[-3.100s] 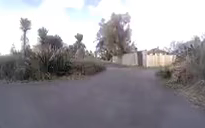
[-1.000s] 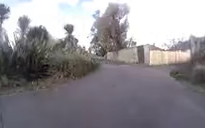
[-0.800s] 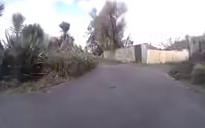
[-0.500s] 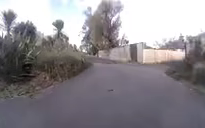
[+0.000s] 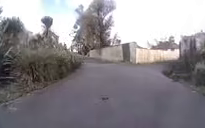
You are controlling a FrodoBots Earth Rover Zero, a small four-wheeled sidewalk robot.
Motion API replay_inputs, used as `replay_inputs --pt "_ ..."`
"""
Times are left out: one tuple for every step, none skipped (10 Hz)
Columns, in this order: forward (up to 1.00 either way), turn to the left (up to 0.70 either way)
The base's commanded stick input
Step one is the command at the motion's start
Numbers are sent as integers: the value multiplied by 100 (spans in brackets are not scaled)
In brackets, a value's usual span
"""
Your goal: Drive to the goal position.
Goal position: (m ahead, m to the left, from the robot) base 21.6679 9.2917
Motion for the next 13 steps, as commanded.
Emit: replay_inputs --pt "85 0" --pt "85 0" --pt "85 0" --pt "85 0" --pt "85 0" --pt "85 0" --pt "85 0" --pt "85 0" --pt "85 0" --pt "85 0" --pt "85 0" --pt "85 0" --pt "85 0"
